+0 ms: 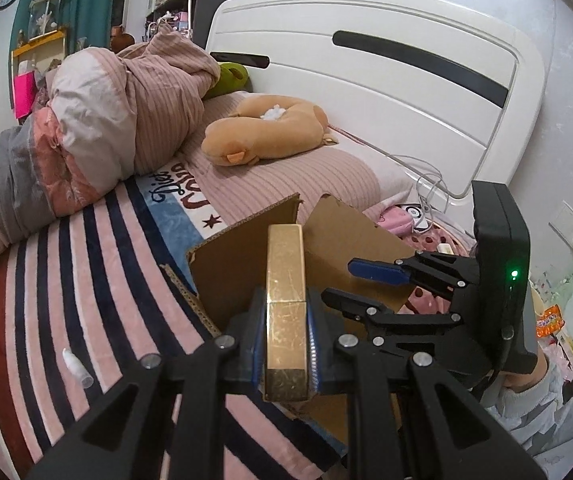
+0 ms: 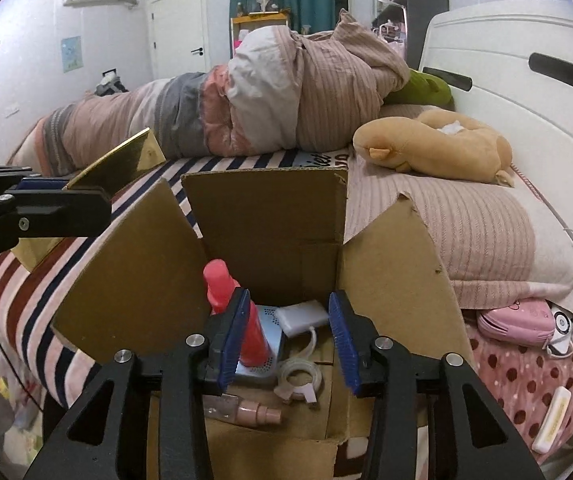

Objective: Organize rigid objects
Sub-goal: 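Carry the gold tube and white adapter into the box and release both, then grasp the clear pump bottle with the left gripper while the right grasps the blue-capped lens case, then carry the pump bottle and lens case into the box and release both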

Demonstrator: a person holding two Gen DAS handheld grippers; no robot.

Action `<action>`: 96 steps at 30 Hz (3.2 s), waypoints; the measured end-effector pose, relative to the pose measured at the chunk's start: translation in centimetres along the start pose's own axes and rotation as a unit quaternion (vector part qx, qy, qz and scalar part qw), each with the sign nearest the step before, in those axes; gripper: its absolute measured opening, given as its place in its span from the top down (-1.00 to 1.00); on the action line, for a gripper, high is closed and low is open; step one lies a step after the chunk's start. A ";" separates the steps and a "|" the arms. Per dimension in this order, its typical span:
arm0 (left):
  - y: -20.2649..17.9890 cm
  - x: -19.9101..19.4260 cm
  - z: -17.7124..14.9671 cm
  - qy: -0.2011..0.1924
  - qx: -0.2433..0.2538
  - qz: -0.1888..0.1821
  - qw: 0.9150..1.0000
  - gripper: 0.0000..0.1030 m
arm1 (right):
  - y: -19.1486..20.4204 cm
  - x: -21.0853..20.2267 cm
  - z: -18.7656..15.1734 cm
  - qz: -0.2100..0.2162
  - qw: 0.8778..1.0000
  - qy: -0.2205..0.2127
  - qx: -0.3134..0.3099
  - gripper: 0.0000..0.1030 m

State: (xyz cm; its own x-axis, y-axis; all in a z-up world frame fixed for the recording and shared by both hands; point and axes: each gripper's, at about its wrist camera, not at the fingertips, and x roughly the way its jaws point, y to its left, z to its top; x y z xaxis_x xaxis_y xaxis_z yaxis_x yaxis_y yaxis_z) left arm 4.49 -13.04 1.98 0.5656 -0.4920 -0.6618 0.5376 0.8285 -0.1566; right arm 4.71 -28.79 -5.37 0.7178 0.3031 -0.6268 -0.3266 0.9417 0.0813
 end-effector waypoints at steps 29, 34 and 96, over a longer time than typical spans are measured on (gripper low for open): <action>-2.1 3.0 -0.9 0.060 0.017 -0.041 0.997 0.61 | -0.9 -1.8 -2.3 -0.001 1.000 0.002 0.003 0.19; -1.0 0.7 -0.9 0.029 0.008 -0.035 0.999 0.15 | -0.1 -2.2 -1.8 -0.002 1.000 0.000 -0.003 0.18; 25.7 5.0 -15.8 0.087 -0.194 0.114 0.970 0.58 | 18.7 18.6 -2.1 0.081 0.988 0.126 -0.035 0.07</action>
State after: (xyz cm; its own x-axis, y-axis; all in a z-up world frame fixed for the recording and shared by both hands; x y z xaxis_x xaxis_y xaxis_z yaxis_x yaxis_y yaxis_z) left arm 11.25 10.02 -16.89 0.5096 -0.2592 -0.8204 0.1152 0.9655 -0.2335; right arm 10.66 -5.81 -17.13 0.4799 0.3940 -0.7838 -0.4729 0.8687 0.1471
